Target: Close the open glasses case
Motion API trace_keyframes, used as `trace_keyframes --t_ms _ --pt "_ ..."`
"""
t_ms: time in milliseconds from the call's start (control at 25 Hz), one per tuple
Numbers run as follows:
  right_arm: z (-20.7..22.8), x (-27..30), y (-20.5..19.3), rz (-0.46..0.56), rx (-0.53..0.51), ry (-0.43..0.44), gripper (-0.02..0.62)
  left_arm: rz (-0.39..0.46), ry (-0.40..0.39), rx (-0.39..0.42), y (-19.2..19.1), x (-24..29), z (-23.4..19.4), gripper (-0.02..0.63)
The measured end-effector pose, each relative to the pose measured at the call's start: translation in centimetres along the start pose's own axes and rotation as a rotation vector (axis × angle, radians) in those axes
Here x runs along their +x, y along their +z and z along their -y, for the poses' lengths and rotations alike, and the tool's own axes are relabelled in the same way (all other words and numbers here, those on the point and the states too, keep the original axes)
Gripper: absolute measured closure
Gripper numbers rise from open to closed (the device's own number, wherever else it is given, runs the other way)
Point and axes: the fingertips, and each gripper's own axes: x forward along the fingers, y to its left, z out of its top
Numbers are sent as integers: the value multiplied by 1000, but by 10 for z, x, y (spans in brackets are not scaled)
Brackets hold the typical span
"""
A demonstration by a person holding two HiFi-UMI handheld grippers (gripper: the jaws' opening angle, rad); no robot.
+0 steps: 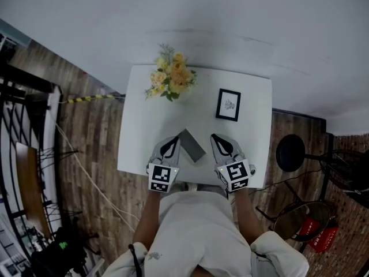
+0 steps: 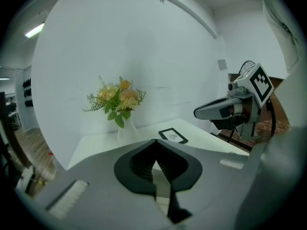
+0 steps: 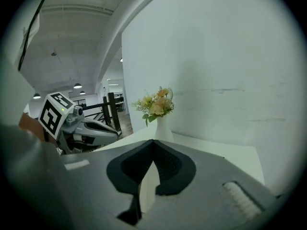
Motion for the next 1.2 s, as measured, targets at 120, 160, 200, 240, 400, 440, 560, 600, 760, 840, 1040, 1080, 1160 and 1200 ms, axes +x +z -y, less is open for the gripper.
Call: trace_keyframes --t_ms 120,160,200,240,400,440,560,600,760,840,1040,1080,1160,1200 --pt "5 10 -14 -25 23 31 592 -37 10 -7 -12 14 2 586" --pt "5 12 -19 -34 26 42 592 -47 13 -10 -16 18 3 586" --pt "5 15 -23 -44 29 54 592 -56 18 -13 -20 20 3 586" --pt "5 18 -28 -55 31 64 592 -66 21 -17 -24 22 3 586" --pt "11 23 -41 -83 38 76 592 -96 5 -24 -37 35 9 586" --pt "11 25 -45 -90 41 76 592 -104 -1 -26 -41 37 10 586" --pt "12 29 -59 -122 44 63 592 -126 -26 -38 -54 42 12 586" --pt "12 31 -64 -133 44 57 592 -134 -38 -41 -59 44 14 586" --pt "8 36 -82 -178 43 39 592 -158 -91 -37 -76 51 23 586" --pt "5 39 -90 -198 40 35 592 -165 -109 -35 -83 54 27 586" --pt "-1 43 -108 -233 51 17 592 -184 -148 -35 -99 61 34 586" --pt "-2 44 -111 -239 53 14 592 -188 -156 -36 -102 62 36 585" --pt "-5 47 -117 -250 56 11 592 -196 -169 -36 -108 65 39 586" --pt "-7 48 -120 -255 57 11 592 -200 -173 -34 -111 66 40 586"
